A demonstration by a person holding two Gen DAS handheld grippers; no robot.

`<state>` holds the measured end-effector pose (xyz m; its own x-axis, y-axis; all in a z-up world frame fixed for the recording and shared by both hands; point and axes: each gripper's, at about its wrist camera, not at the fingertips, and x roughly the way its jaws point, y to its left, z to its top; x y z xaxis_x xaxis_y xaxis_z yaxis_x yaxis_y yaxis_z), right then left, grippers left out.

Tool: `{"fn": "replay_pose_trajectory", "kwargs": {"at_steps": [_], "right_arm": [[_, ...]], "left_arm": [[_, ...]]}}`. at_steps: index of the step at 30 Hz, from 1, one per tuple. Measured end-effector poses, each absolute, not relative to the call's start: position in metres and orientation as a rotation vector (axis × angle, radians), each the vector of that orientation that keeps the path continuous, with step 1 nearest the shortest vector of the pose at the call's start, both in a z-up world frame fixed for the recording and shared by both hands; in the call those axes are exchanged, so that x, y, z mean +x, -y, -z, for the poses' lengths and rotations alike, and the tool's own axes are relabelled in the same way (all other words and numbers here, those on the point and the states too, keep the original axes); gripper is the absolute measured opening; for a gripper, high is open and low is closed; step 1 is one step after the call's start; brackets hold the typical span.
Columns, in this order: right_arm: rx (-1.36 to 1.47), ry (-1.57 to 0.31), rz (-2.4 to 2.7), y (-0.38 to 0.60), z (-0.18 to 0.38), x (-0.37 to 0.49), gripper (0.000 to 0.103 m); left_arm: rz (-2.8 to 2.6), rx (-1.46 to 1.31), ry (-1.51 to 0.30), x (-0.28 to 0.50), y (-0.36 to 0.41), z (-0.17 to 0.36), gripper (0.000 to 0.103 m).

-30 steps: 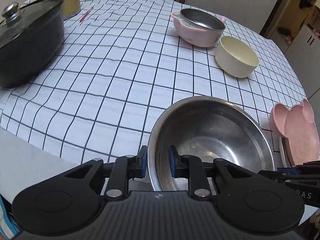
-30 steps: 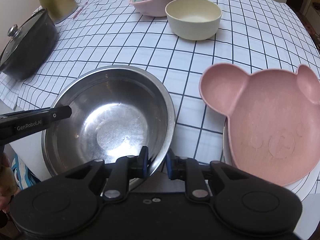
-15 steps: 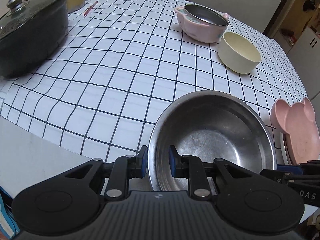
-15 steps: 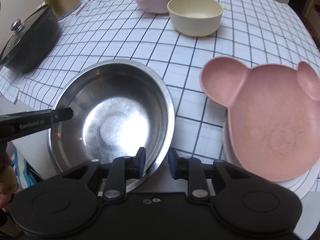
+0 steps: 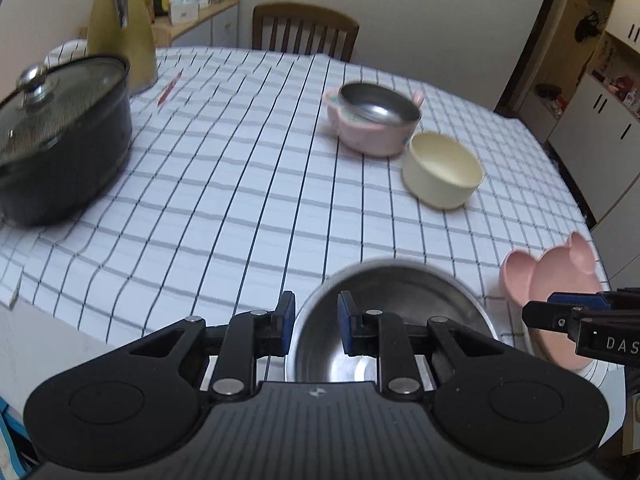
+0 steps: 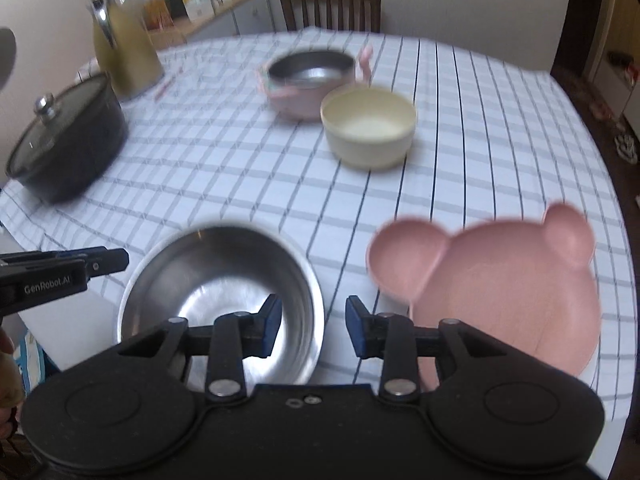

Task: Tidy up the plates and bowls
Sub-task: 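Carry the steel bowl beside the plate stack and open both grippers, then move both grippers to the pink-handled steel pot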

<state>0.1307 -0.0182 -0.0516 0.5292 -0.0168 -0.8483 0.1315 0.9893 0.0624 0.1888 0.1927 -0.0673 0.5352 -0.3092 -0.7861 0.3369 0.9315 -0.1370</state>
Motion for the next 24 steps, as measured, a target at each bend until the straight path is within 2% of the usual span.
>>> {"fn": "replay_pose_trajectory", "kwargs": {"at_steps": [7,10,11,12,14,20,24], "right_arm": [[0.096,-0.898,0.092,0.019,0.017,0.142,0.042],[0.100,-0.869,0.094,0.019,0.007,0.147,0.046],[0.100,-0.860,0.094,0.020,0.003,0.149,0.047],[0.102,-0.852,0.095,0.020,0.000,0.151,0.050],[0.095,-0.841,0.089,0.020,-0.005,0.155,0.053],[0.064,-0.804,0.092,0.026,-0.023,0.176,0.062],[0.050,-0.785,0.084,0.035,-0.035,0.194,0.078]], "left_arm": [[0.433,0.031,-0.851,0.199,-0.182,0.040,0.025],[0.449,0.027,-0.827,0.204,-0.177,0.031,0.030],[0.453,0.025,-0.816,0.205,-0.176,0.028,0.037],[0.455,0.022,-0.805,0.207,-0.174,0.025,0.053],[0.450,0.003,-0.776,0.211,-0.172,0.019,0.070],[0.433,0.009,-0.754,0.231,-0.160,0.006,0.071],[0.417,-0.001,-0.745,0.249,-0.152,-0.002,0.077]]}}
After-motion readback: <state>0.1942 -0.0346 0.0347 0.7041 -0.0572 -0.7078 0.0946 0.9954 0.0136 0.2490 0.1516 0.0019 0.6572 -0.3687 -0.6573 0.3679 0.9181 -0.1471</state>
